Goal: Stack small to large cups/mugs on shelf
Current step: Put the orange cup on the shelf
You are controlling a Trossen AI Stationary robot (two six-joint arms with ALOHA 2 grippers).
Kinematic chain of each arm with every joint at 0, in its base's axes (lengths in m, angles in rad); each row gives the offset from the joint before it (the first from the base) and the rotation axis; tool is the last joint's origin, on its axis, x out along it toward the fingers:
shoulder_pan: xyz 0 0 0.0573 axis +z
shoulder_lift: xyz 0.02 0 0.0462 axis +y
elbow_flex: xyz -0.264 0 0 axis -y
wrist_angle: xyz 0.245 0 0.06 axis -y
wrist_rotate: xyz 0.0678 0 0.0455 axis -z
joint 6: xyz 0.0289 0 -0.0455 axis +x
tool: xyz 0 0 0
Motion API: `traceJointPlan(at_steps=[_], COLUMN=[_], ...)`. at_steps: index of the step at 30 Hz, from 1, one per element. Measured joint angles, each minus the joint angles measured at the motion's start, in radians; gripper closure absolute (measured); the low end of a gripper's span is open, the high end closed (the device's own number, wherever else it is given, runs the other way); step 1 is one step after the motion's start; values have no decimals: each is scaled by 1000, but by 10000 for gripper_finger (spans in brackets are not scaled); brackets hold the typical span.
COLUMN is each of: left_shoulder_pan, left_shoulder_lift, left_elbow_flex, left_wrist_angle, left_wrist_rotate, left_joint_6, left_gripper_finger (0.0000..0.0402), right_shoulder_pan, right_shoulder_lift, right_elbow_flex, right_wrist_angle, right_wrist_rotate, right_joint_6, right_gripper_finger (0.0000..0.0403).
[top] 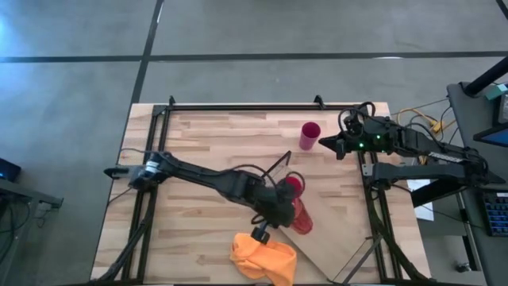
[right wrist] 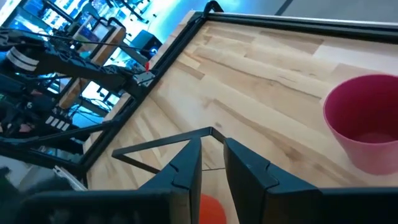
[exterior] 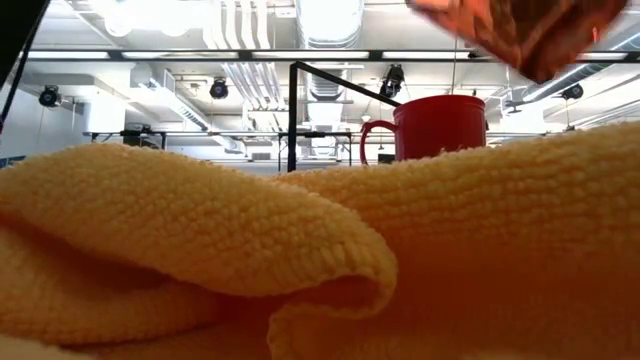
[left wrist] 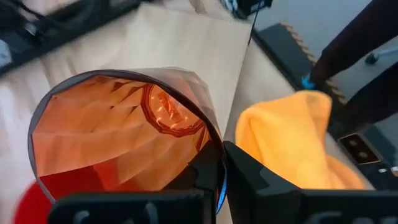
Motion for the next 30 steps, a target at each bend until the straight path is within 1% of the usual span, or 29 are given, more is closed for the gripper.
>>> traceJointPlan(at_steps=[5,11,16,20,30], left_shoulder_pan=[0,0,3,12,14], left_shoulder_lift=[60,100,109,110,110], left_elbow_flex=[0,0,-1,-18,-39], left_wrist_angle=[23,46,74,74,75], left_wrist_rotate=[0,0,-8,-12,-18], left_joint_6=[-2,-3,-17,-79,-83], left_gripper_finger=[402,402,402,402,402], right_shoulder_pan=[0,2,2,2,2], right_shoulder_lift=[16,42,62,75,74], right_elbow_flex=[0,0,0,0,0], right_wrist_angle=[1,0,1,1,1], right_wrist_rotate=[0,-1,-3,-4,-4], right_joint_6=[0,0,1,23,25], right_gripper_finger=[339,339,339,339,339])
